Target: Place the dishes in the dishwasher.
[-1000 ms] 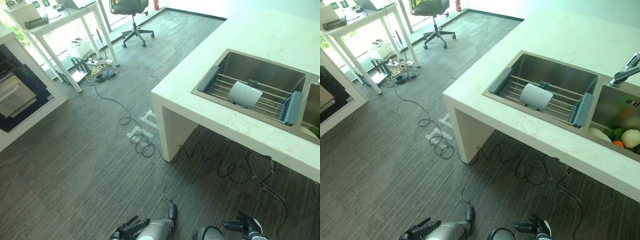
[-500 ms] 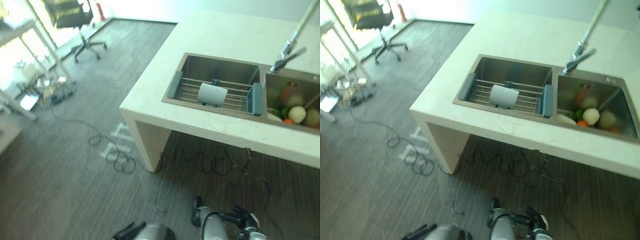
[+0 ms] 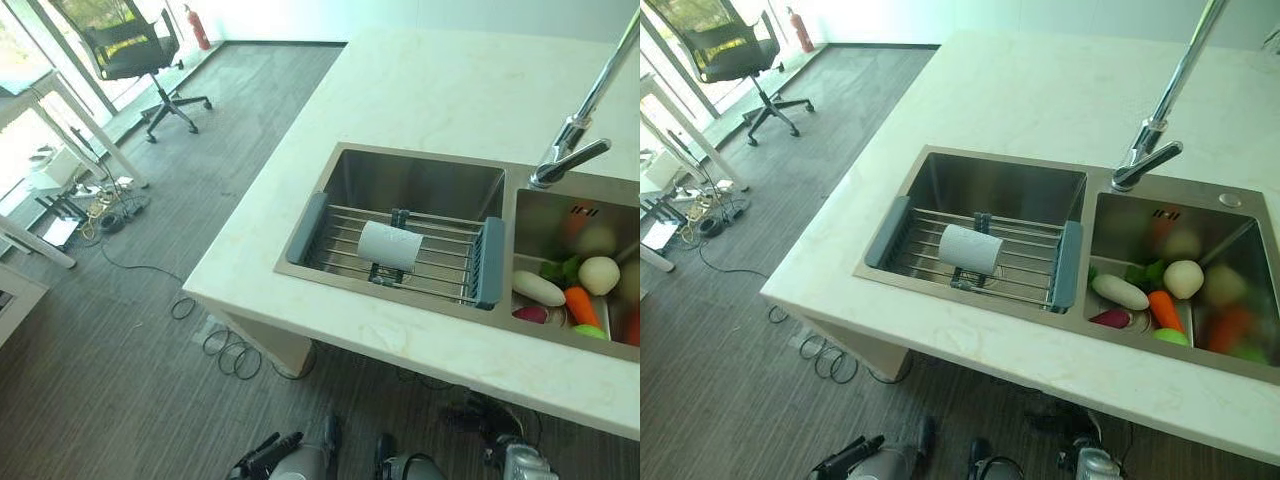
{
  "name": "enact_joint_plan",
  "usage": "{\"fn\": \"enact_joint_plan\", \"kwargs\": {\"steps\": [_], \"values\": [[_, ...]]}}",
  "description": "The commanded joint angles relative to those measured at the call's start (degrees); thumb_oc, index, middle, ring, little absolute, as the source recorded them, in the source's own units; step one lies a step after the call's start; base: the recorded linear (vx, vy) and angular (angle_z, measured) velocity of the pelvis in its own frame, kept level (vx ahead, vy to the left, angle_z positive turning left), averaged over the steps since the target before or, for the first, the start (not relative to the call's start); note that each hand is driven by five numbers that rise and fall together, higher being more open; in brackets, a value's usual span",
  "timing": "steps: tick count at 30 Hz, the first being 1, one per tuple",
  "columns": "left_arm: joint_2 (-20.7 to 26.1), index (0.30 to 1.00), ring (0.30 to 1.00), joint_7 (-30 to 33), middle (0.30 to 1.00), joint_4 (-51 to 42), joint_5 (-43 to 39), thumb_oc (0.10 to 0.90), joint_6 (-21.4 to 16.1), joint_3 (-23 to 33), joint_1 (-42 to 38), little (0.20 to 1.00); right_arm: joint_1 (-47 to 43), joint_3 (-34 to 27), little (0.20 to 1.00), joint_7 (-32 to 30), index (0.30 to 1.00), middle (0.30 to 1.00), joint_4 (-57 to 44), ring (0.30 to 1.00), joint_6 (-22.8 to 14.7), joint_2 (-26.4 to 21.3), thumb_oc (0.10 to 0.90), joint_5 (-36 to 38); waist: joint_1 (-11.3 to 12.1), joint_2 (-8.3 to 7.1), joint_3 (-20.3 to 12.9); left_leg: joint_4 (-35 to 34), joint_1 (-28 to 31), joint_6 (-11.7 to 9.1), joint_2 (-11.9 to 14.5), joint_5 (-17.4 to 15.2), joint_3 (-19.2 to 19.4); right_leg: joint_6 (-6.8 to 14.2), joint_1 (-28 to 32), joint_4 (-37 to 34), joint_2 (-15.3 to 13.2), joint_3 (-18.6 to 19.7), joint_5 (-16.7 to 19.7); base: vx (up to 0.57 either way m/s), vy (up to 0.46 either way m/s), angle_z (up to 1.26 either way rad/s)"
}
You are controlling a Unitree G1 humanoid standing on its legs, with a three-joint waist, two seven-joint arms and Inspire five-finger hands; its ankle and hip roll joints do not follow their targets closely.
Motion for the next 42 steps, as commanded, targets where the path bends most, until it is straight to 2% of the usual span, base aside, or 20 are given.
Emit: {"fn": "enact_joint_plan", "kwargs": {"steps": [1, 4, 7, 18, 22, 23, 24, 26, 27, 28, 29, 30, 31, 32, 34, 37, 38, 39, 41, 42], "values": [[-0.1, 0.900, 0.900, 0.8, 0.900, 2.2, 3.7, 0.800, 2.1, -3.1, 3.1, 0.900, 2.3, -1.2, 0.900, -0.5, 0.900, 0.900, -1.9, 0.900, -0.7, -2.1, 0.800, 1.5, -0.6, 0.61, -1.2, 7.3, 3.3, 1.7, 0.3, -9.2, 1.4, 8.1, -2.1, 4.5, -5.8, 0.5, -6.4, 0.07, 0.272, -0.67], [0.5, 0.900, 0.900, 0.8, 0.900, 2.1, 1.6, 0.800, 3.2, -2.8, 3.1, 0.900, 3.6, -2.0, 0.900, 0.4, 0.900, 0.900, -1.0, 0.900, -0.5, -1.0, 0.800, 0.7, -1.4, 1.45, -2.6, 7.3, 6.2, 2.0, 0.0, -11.7, 1.3, 8.6, -1.5, 4.5, -7.2, -0.7, -6.2, 0.09, 0.210, -0.51], [1.0, 0.900, 0.900, 0.4, 0.900, 2.4, 1.7, 0.800, 3.0, -2.6, 3.3, 0.900, 4.1, -1.9, 0.900, 0.4, 0.900, 0.900, -0.1, 0.900, -1.2, 0.1, 0.800, 0.8, -1.4, 1.47, -3.1, 7.3, 7.1, 2.5, -0.3, -12.7, 1.5, 8.9, -0.8, 4.5, -7.6, -1.0, -6.2, 0.07, 0.087, 0.12], [1.3, 0.900, 0.900, 1.4, 0.900, 3.2, -0.9, 0.800, 2.8, -2.1, 4.1, 0.900, 4.1, -1.7, 0.900, 1.5, 0.900, 0.900, -0.6, 0.900, -1.2, 1.2, 0.800, 1.3, -1.5, 0.08, -4.2, 7.3, 8.8, 4.5, -0.5, -15.5, 4.4, 10.3, -2.2, 4.5, -9.1, -0.3, -5.4, 0.04, 0.019, -0.10], [0.6, 0.900, 0.900, 6.7, 0.900, 2.8, -8.7, 0.800, -0.6, -1.0, 4.4, 0.900, 4.7, -2.3, 0.900, 1.0, 0.900, 0.900, -0.4, 0.900, -0.3, 1.1, 0.800, 1.5, -1.6, 0.04, -4.5, 7.3, 9.0, 4.6, -0.2, -15.9, 5.0, 10.3, -2.2, 4.5, -9.2, -0.3, -5.6, 0.03, -0.012, -0.10], [1.3, 0.900, 0.900, 9.2, 0.900, 2.4, -15.2, 0.800, -2.5, 2.2, 4.7, 0.900, 4.8, -2.7, 0.900, 0.8, 0.900, 0.900, 0.0, 0.900, 0.0, 1.1, 0.800, 1.2, -1.7, 0.14, -4.6, 7.3, 9.2, 4.3, 0.0, -16.0, 5.2, 10.3, -2.0, 4.5, -9.4, -0.4, -5.9, 0.02, -0.003, -0.13], [1.7, 0.900, 0.900, 9.8, 0.900, 2.2, -15.8, 0.800, -3.9, 3.8, 4.9, 0.900, 4.8, -2.9, 0.900, 0.8, 0.900, 0.900, 0.1, 0.900, 0.1, 1.0, 0.800, 1.1, -1.6, 0.22, -4.6, 7.3, 9.3, 4.2, 0.0, -16.0, 5.2, 10.4, -2.0, 4.5, -9.4, -0.5, -5.9, 0.03, -0.003, -0.11], [6.9, 0.900, 0.900, 17.1, 0.900, 0.1, -15.0, 0.800, -17.2, 10.4, 6.3, 0.900, 5.3, -4.6, 0.900, 1.1, 0.900, 0.900, -0.3, 0.900, 0.2, -0.9, 0.800, 3.3, -1.3, 1.21, -5.1, 7.3, 9.4, 3.7, 0.5, -15.8, 5.3, 10.5, -1.5, 4.5, -9.9, -1.4, -6.6, 0.00, 0.026, -0.08], [11.0, 0.900, 0.900, 23.4, 0.900, -1.4, -10.8, 0.800, -23.5, 13.5, 6.7, 0.900, 5.4, -5.2, 0.900, 1.3, 0.900, 0.900, -0.1, 0.900, 0.3, -2.2, 0.800, 2.6, -1.3, 1.70, -5.4, 7.3, 9.3, 3.5, 0.8, -15.6, 5.4, 10.6, -1.6, 4.5, -10.0, -1.5, -6.9, -0.04, 0.051, -0.04], [15.9, 0.900, 0.900, 28.4, 0.900, -3.0, -3.8, 0.800, -26.6, 16.2, 7.5, 0.900, 5.6, -5.3, 0.900, 1.1, 0.900, 0.900, 0.2, 0.900, -0.2, -3.2, 0.800, 3.3, -1.1, 2.11, -5.5, 7.3, 9.2, 3.3, 1.0, -15.5, 5.3, 10.6, -1.7, 4.5, -10.0, -1.6, -7.0, -0.05, 0.027, -0.04], [24.1, 0.900, 0.900, 42.2, 0.900, -6.2, 13.1, 0.800, -26.4, 19.3, 8.0, 0.900, 6.1, -6.0, 0.900, 1.4, 0.900, 0.900, 1.2, 0.900, -0.8, -4.7, 0.800, 5.8, -0.7, 2.63, -5.7, 7.3, 9.3, 3.1, 1.4, -15.7, 5.2, 10.9, -1.5, 4.5, -9.9, -1.5, -7.5, -0.05, 0.000, -0.01], [24.6, 0.900, 0.900, 44.2, 0.900, -6.6, 14.3, 0.800, -26.1, 19.6, 8.0, 0.900, 6.0, -6.1, 0.900, 1.4, 0.900, 0.900, 1.3, 0.900, -0.8, -4.8, 0.800, 6.1, -0.7, 2.62, -5.9, 7.3, 8.9, 3.1, 1.4, -15.3, 5.2, 10.9, -2.0, 4.5, -9.9, -1.5, -7.2, -0.06, -0.012, -0.03], [29.1, 0.900, 0.900, 51.3, 0.900, -7.8, 20.1, 0.800, -26.1, 21.3, 8.3, 0.900, 6.1, -6.4, 0.900, 1.3, 0.900, 0.900, 1.5, 0.900, -0.7, -5.3, 0.800, 7.2, -0.6, 2.88, -5.8, 7.3, 8.8, 3.1, 1.6, -15.3, 5.2, 11.0, -2.0, 4.5, -9.8, -1.4, -7.4, -0.06, -0.012, -0.07], [32.7, 0.900, 0.900, 53.5, 0.900, -8.6, 22.6, 0.800, -25.8, 23.4, 8.7, 0.900, 6.2, -6.6, 0.900, 1.4, 0.900, 0.900, 1.6, 0.900, -0.5, -5.6, 0.800, 7.5, -0.4, 3.07, -6.1, 7.3, 8.5, 3.1, 1.8, -15.2, 5.1, 11.0, -2.2, 4.5, -9.7, -1.3, -7.4, -0.06, -0.023, -0.06], [38.5, 0.900, 0.900, 56.8, 0.900, -10.7, 27.2, 0.800, -26.5, 27.1, 9.3, 0.900, 6.6, -6.9, 0.900, 1.3, 0.900, 0.900, 1.8, 0.900, -0.2, -5.6, 0.800, 7.8, -0.2, 3.14, -6.4, 7.3, 8.2, 3.0, 2.3, -15.3, 5.4, 11.2, -2.5, 4.5, -9.6, -1.5, -7.4, -0.04, -0.045, -0.08], [46.3, 0.900, 0.900, 56.6, 0.900, -13.8, 29.4, 0.800, -30.8, 31.1, 9.2, 0.900, 7.1, -6.7, 0.900, 1.1, 0.900, 0.900, 2.5, 0.900, 0.0, -5.4, 0.800, 8.3, 0.0, 3.24, -6.8, 7.3, 8.2, 2.9, 2.8, -15.5, 5.7, 11.4, -2.5, 4.5, -9.5, -1.7, -7.5, -0.02, -0.058, -0.12], [50.3, 0.900, 0.900, 55.6, 0.900, -16.8, 31.2, 0.800, -34.9, 32.5, 8.2, 0.900, 7.3, -6.4, 0.900, 0.9, 0.900, 0.900, 2.9, 0.900, 0.2, -4.9, 0.800, 8.5, 0.0, 3.28, -7.1, 7.3, 8.5, 2.8, 3.0, -15.7, 6.0, 11.5, -2.2, 4.5, -9.6, -1.9, -7.6, 0.01, -0.051, -0.11], [51.9, 0.900, 0.900, 55.0, 0.900, -18.2, 31.8, 0.800, -36.4, 32.6, 7.7, 0.900, 7.4, -6.2, 0.900, 0.8, 0.900, 0.900, 3.0, 0.900, 0.2, -4.7, 0.800, 8.5, 0.0, 3.32, -7.2, 7.3, 8.9, 2.8, 3.2, -16.1, 6.1, 11.6, -1.8, 4.5, -9.6, -2.0, -7.9, 0.01, -0.049, -0.10], [55.8, 0.900, 0.900, 51.1, 0.900, -23.1, 30.2, 0.800, -42.3, 32.2, 5.7, 0.900, 7.3, -5.7, 0.900, 0.5, 0.900, 0.900, 2.7, 0.900, 0.4, -4.3, 0.800, 8.6, -0.1, 3.26, -7.8, 7.3, 8.5, 2.7, 3.4, -15.9, 6.5, 11.6, -2.2, 4.5, -9.6, -1.9, -7.6, -0.01, -0.029, -0.05], [56.1, 0.900, 0.900, 49.9, 0.900, -23.6, 29.3, 0.800, -43.5, 32.1, 5.5, 0.900, 7.3, -5.6, 0.900, 0.5, 0.900, 0.900, 2.7, 0.900, 0.4, -4.2, 0.800, 8.6, -0.1, 3.23, -7.9, 7.3, 8.5, 2.7, 3.4, -15.9, 6.5, 11.6, -2.2, 4.5, -9.6, -1.9, -7.6, 0.01, -0.039, -0.04]]}}
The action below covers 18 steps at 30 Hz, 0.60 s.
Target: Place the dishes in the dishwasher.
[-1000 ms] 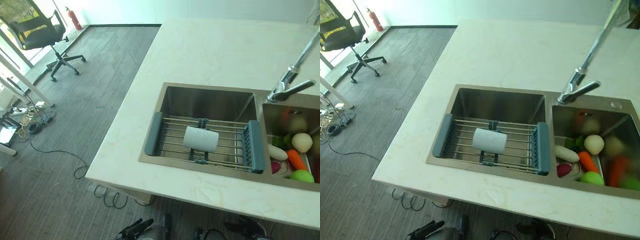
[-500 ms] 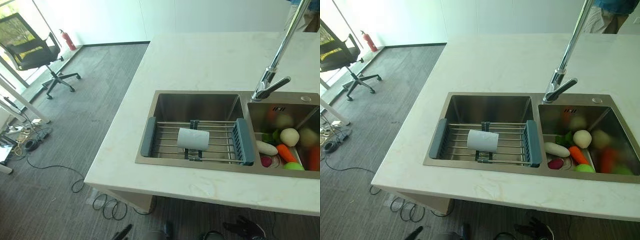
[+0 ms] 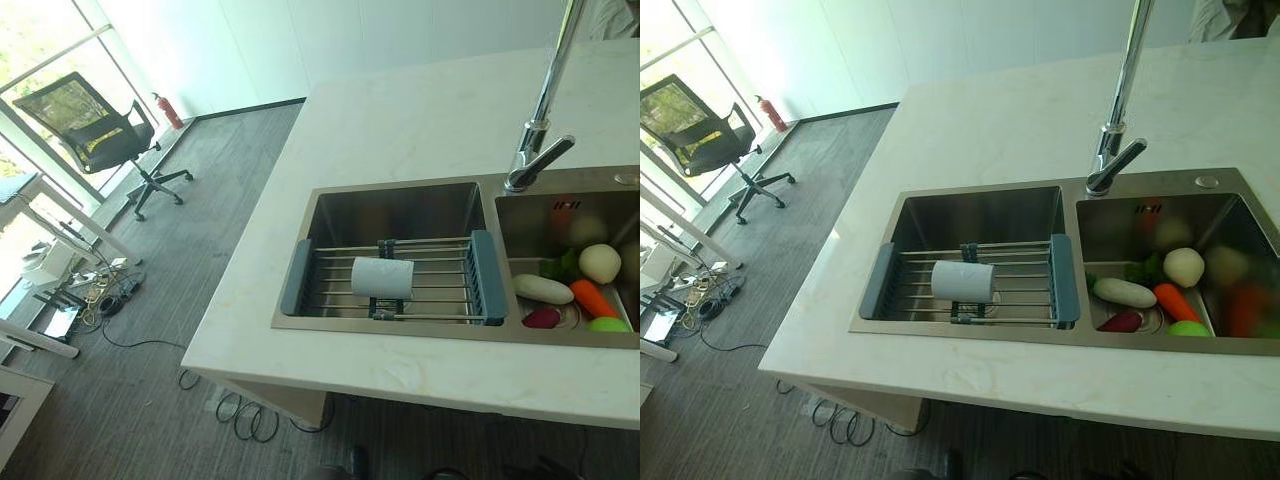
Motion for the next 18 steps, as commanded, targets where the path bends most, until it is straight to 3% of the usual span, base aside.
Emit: {"fn": "enact_joint_plan", "kwargs": {"steps": [1, 3, 10, 18], "values": [[9.8, 0.900, 0.900, -12.4, 0.900, -9.3, -8.8, 0.800, -14.6, -0.7, -6.0, 0.900, -4.1, -0.1, 0.900, -0.9, 0.900, 0.900, -0.3, 0.900, -1.3, 1.5, 0.800, 3.0, -0.3, -1.81, 0.9, 9.3, 1.4, -0.7, 3.6, -16.8, -0.9, 8.6, 6.3, -9.2, -3.6, -2.0, 1.5, 0.02, -0.044, -0.05], [10.8, 0.900, 0.900, -22.2, 0.900, -17.9, -15.4, 0.800, -12.4, -2.9, -9.4, 0.900, -4.0, 0.1, 0.900, -0.8, 0.900, 0.900, -1.1, 0.900, -1.2, 1.8, 0.800, 3.6, -0.5, -2.02, 0.6, 9.3, 1.6, -0.8, 3.8, -17.0, -0.5, 8.8, 6.4, -9.2, -3.6, -2.0, 1.4, 0.02, -0.052, 0.01], [10.3, 0.900, 0.900, -44.3, 0.900, -34.6, -16.1, 0.800, 5.3, -17.3, -21.9, 0.900, -4.3, -0.1, 0.900, -1.2, 0.900, 0.900, -2.6, 0.900, 1.0, 2.9, 0.800, 5.1, -2.3, -2.53, -0.2, 9.3, 1.9, -0.7, 4.1, -16.5, 0.8, 9.0, 6.0, -9.2, -3.0, -0.5, 2.2, 0.02, -0.037, -0.14], [9.2, 0.900, 0.900, -54.5, 0.900, -34.0, -13.5, 0.800, 15.9, -35.3, -36.9, 0.900, -3.2, -1.2, 0.900, -2.2, 0.900, 0.900, -0.8, 0.900, 3.4, 3.0, 0.800, 7.3, -4.9, -2.68, -0.3, 9.3, 2.6, -0.2, 3.8, -16.5, 2.1, 9.6, 5.1, -9.2, -2.3, 2.1, 3.5, 0.02, -0.013, -0.14]]}}
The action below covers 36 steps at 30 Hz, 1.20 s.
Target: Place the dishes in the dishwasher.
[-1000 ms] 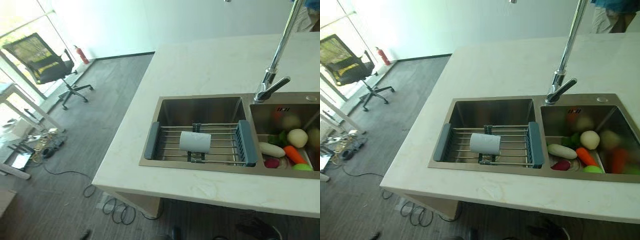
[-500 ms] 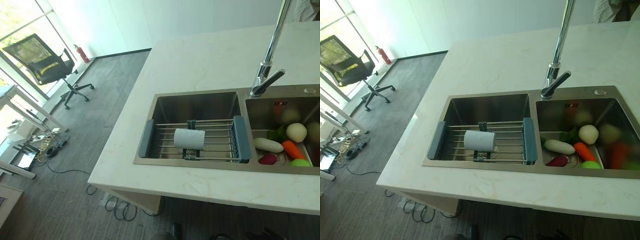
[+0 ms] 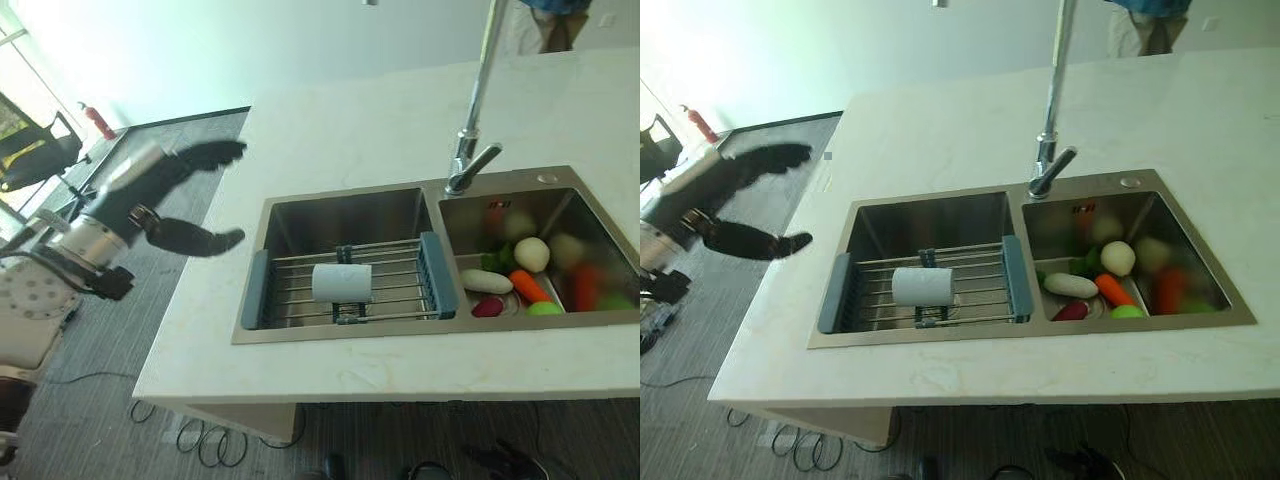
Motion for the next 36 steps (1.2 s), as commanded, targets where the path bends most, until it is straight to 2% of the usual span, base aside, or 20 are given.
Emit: {"fn": "enact_joint_plan", "kwargs": {"steps": [1, 9, 13, 15, 21, 36], "values": [[1.3, 0.900, 0.900, -1.8, 0.900, 4.5, -1.9, 0.800, 3.6, 5.5, -10.4, 0.900, -0.9, -2.7, 0.900, -1.4, 0.900, 0.900, -0.3, 0.900, -0.2, -1.9, 0.800, 3.7, 0.1, -0.08, 0.1, 8.5, 1.1, 0.9, 1.3, -15.2, -1.0, 10.0, 4.3, -7.9, -4.4, 0.8, 2.0, 0.02, 0.003, -0.04], [0.9, 0.900, 0.900, -7.4, 0.900, 7.7, -0.7, 0.800, 8.5, -4.4, -18.4, 0.900, 1.2, -2.9, 0.900, -0.7, 0.900, 0.900, -1.5, 0.900, -0.2, -1.6, 0.800, 5.1, -2.0, -0.32, 0.3, 8.5, 1.1, 1.2, 1.2, -15.2, 0.1, 10.3, 3.2, -7.9, -3.9, 2.8, 2.6, 0.01, 0.005, -0.13], [1.1, 0.900, 0.900, -12.5, 0.900, 7.4, 0.5, 0.800, 9.0, -8.0, -20.1, 0.900, 1.8, -2.8, 0.900, -0.8, 0.900, 0.900, -2.4, 0.900, -0.4, -1.3, 0.800, 5.8, -2.7, -0.31, 0.4, 8.5, 1.1, 1.2, 1.2, -15.2, 0.8, 10.4, 2.8, -7.9, -3.9, 3.4, 3.0, 0.01, 0.005, -0.15], [1.0, 0.900, 0.900, -13.2, 0.900, 6.3, 0.0, 0.800, 10.6, -8.6, -20.6, 0.900, 2.1, -2.7, 0.900, -0.9, 0.900, 0.900, -3.0, 0.900, -0.2, -1.4, 0.800, 5.9, -3.0, -0.28, 0.5, 8.5, 1.1, 1.2, 1.2, -15.2, 1.0, 10.4, 2.6, -7.9, -3.9, 3.5, 3.1, 0.00, 0.002, -0.04], [0.0, 0.900, 0.900, -13.4, 0.900, 6.0, -1.7, 0.800, 12.1, -10.9, -21.8, 0.900, 2.9, -2.3, 0.900, -1.0, 0.900, 0.900, -3.9, 0.900, -0.1, -1.3, 0.800, 6.2, -4.3, -0.16, 0.5, 8.5, 1.2, 1.4, 1.1, -15.4, 1.9, 10.4, 2.2, -7.9, -3.8, 4.3, 3.4, 0.01, 0.000, -0.01], [-1.9, 0.900, 0.900, -14.0, 0.900, 7.1, -1.1, 0.800, 13.2, -12.6, -22.6, 0.900, 4.1, -2.6, 0.900, -0.7, 0.900, 0.900, -4.4, 0.900, -0.5, -0.9, 0.800, 6.1, -5.9, -0.23, 0.6, 8.5, 1.4, 1.5, 1.1, -15.7, 3.1, 10.7, 1.7, -7.9, -3.5, 5.6, 3.9, 0.02, -0.003, -0.05]]}}
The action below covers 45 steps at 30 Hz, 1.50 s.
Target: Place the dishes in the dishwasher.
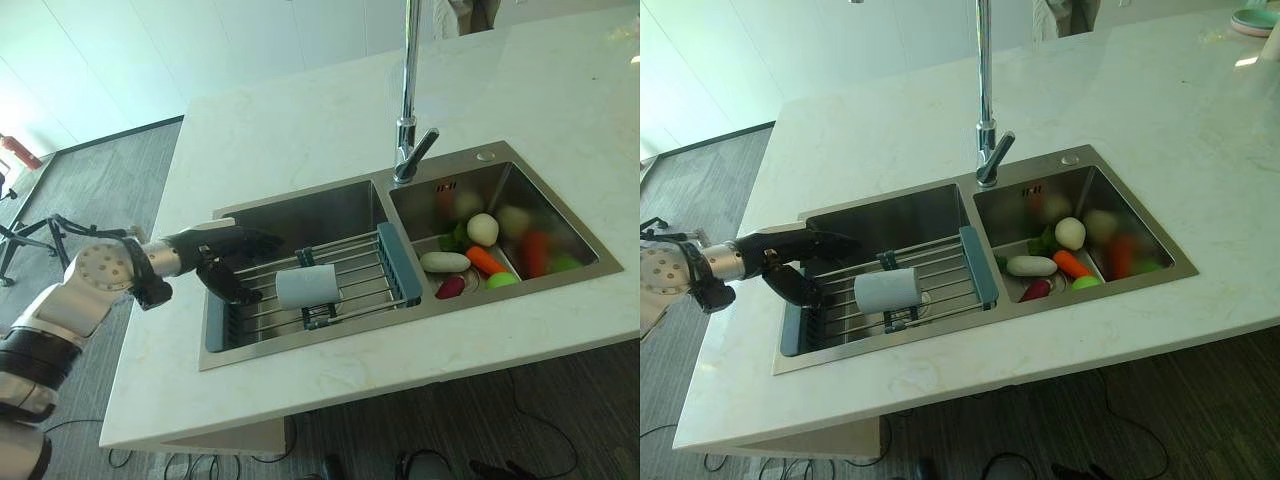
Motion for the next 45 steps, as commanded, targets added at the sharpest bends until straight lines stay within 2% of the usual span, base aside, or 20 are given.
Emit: {"fn": "enact_joint_plan", "kwargs": {"steps": [1, 19, 32, 39, 45], "values": [[0.4, 0.900, 0.900, 1.4, 0.900, 2.3, -2.4, 0.800, -0.9, 4.3, -9.8, 0.900, 0.7, -0.8, 0.900, 0.1, 0.900, 0.900, -1.7, 0.900, -2.0, -0.9, 0.800, 1.9, -0.8, -0.48, -1.4, 9.6, -0.5, 1.0, 1.1, -14.9, -2.0, 9.6, 2.7, -7.6, -4.2, 0.3, 3.2, 0.02, -0.009, -0.03], [-1.7, 0.900, 0.900, -0.2, 0.900, 2.5, -2.4, 0.800, 1.6, 3.7, -9.3, 0.900, 2.0, -1.5, 0.900, 0.4, 0.900, 0.900, -1.9, 0.900, -2.6, -0.7, 0.800, 1.3, -2.5, -0.08, -0.5, 9.6, -0.1, 1.2, 1.0, -15.1, -1.2, 9.8, 2.2, -7.6, -3.9, 1.9, 3.8, 0.02, -0.005, -0.06], [-4.3, 0.900, 0.900, -2.6, 0.900, 3.1, -1.1, 0.800, 3.4, 1.1, -8.9, 0.900, 2.3, -2.4, 0.900, 0.9, 0.900, 0.900, -1.3, 0.900, -3.2, -1.1, 0.800, 0.6, -4.3, 0.59, 0.3, 9.6, 0.6, 1.5, 0.5, -15.7, -0.3, 9.9, 1.8, -7.6, -3.7, 3.8, 4.4, 0.02, 0.003, -0.08], [-6.2, 0.900, 0.900, -1.0, 0.900, 3.9, 1.0, 0.800, 3.1, 0.5, -8.2, 0.900, 2.0, -2.7, 0.900, 1.5, 0.900, 0.900, -1.4, 0.900, -3.6, -1.4, 0.800, 0.2, -4.8, 0.64, 0.4, 9.6, 0.7, 1.6, 0.3, -15.8, -0.2, 9.9, 1.6, -7.6, -3.6, 4.3, 4.5, 0.00, 0.000, 0.00], [-6.9, 0.900, 0.900, 1.4, 0.900, 4.9, 7.1, 0.800, -0.2, -0.4, -7.9, 0.900, 1.8, -2.8, 0.900, 1.5, 0.900, 0.900, -1.3, 0.900, -3.9, -1.5, 0.800, -0.3, -5.1, 0.70, 0.7, 9.6, 0.6, 1.7, 0.1, -15.9, -0.2, 10.0, 1.3, -7.6, -3.7, 4.7, 4.6, 0.00, 0.000, 0.00]]}}
